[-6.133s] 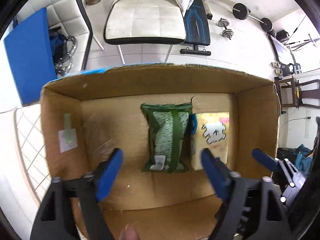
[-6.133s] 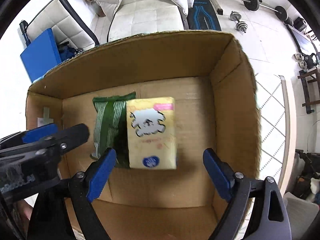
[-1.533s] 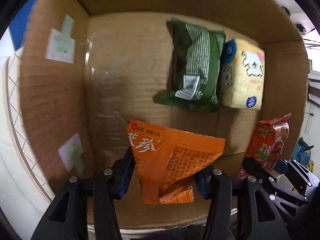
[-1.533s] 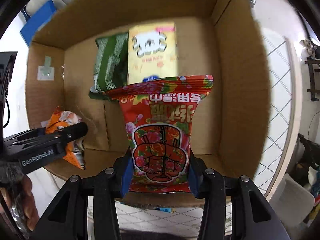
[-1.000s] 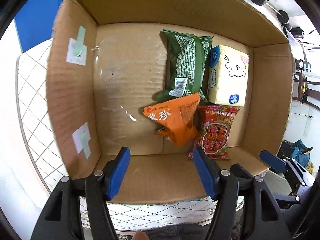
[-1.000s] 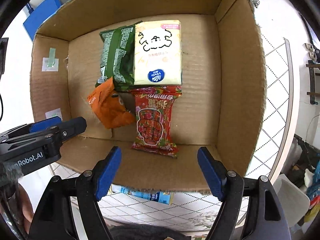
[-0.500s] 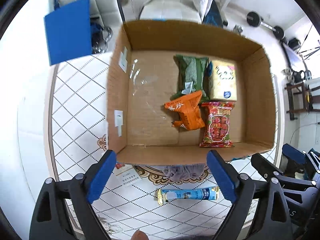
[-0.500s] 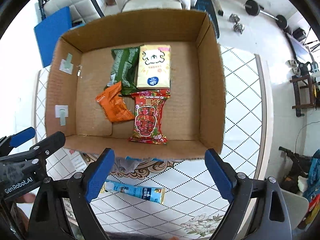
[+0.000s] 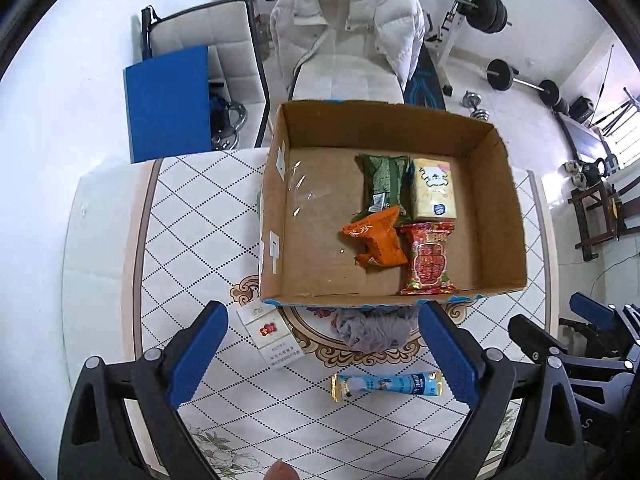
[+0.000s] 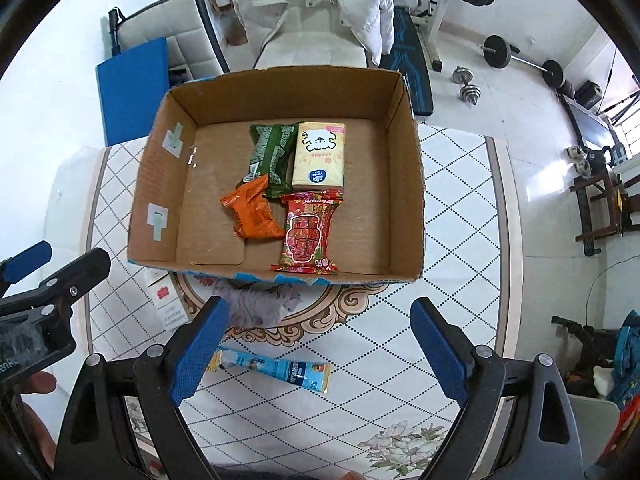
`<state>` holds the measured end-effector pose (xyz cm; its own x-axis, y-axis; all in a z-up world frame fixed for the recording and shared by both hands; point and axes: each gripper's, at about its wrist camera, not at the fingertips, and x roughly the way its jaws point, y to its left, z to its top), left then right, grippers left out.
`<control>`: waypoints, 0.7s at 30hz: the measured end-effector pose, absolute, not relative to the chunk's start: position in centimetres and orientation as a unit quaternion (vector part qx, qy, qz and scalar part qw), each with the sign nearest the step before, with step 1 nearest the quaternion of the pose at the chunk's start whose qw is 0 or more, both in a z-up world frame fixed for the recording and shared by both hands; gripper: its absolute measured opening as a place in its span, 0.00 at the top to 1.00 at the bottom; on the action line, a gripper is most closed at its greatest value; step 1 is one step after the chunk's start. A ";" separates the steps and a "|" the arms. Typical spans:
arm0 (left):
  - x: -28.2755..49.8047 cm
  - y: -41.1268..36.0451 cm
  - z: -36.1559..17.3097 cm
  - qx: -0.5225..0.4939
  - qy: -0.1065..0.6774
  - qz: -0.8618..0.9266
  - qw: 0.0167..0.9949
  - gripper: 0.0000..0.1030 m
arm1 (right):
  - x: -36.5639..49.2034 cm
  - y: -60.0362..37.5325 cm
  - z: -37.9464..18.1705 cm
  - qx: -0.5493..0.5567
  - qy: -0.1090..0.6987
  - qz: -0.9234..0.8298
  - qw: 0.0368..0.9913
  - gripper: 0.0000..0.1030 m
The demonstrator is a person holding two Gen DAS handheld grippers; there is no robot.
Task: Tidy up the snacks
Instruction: 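Grasp the white cigarette box with the left gripper while the right grasps the blue tube packet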
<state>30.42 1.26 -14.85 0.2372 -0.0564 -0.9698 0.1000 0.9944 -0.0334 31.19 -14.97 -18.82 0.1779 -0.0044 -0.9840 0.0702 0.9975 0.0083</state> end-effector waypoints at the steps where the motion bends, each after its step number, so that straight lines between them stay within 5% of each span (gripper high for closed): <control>1: 30.1 1.3 -14.5 0.018 0.612 -0.051 0.789 0.05 | 30.9 -14.9 -18.6 0.026 0.639 -0.022 0.768 0.08; 9: 26.7 3.8 -15.0 0.028 0.610 -0.018 0.792 0.05 | 27.4 -13.4 -20.1 -0.015 0.654 0.042 0.755 0.08; 21: 19.8 11.6 -30.0 -0.036 0.737 0.077 0.670 0.05 | 23.4 -7.2 -38.2 -0.127 0.748 0.110 0.643 0.09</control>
<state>19.80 11.62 -30.03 -0.0995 0.0494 -0.9938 -0.1563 0.9856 0.0646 23.41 -7.22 -38.21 -0.1421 -0.0480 -0.9887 -0.3312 0.9435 0.0018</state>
